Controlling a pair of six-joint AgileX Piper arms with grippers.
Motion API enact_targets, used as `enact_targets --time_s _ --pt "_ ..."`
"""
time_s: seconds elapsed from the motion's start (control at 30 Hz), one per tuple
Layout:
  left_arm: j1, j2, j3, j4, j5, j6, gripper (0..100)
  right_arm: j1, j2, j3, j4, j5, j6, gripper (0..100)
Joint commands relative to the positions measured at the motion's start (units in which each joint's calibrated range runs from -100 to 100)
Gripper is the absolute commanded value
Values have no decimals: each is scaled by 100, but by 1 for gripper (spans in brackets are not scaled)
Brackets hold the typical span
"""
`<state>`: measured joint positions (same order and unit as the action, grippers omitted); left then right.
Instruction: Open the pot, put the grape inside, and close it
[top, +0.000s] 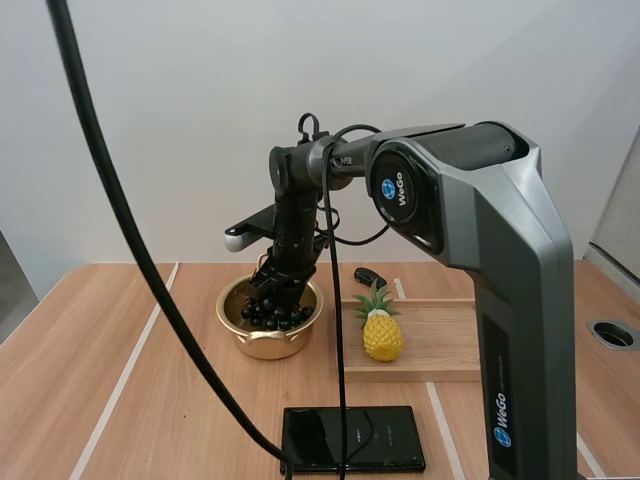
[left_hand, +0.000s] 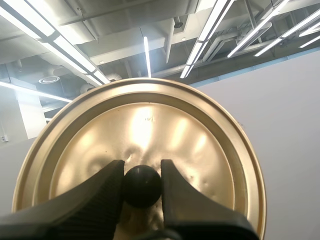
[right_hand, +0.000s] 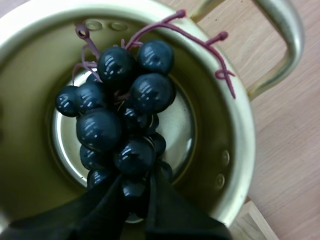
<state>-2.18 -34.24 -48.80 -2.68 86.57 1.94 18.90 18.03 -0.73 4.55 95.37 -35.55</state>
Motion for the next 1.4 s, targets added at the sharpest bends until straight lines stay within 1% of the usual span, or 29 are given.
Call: enact_targets --time_s 0.0,0.23,0.43,0.7,0.87,1.03,1.07,1.17,1.23,1.27,1.37 --pt "-2 68 -18 96 -122 -6 0 3 -51 19 140 463 -103 0" --pt "-2 179 -18 96 102 -6 0 3 55 19 132 463 -115 0" --pt "-2 215 -18 96 7 -6 0 3 349 19 -313 463 86 0" --pt "-2 215 -18 96 77 -6 0 3 362 19 -18 463 86 0" --pt "-2 215 -18 96 77 -6 0 3 362 19 -18 463 202 0" --pt "-2 215 -18 96 77 -6 0 3 362 19 -39 463 631 1" --pt "-2 215 -18 96 77 -6 0 3 362 19 -39 463 679 9" --pt "-2 215 -18 96 77 -6 0 3 362 19 -39 463 824 52" --pt "-2 215 -18 96 77 -6 0 3 350 6 -25 463 837 93" --pt "-2 215 -18 96 77 -6 0 3 350 6 -25 463 837 100" --pt "-2 215 -18 96 77 -6 0 3 326 6 -25 463 780 100"
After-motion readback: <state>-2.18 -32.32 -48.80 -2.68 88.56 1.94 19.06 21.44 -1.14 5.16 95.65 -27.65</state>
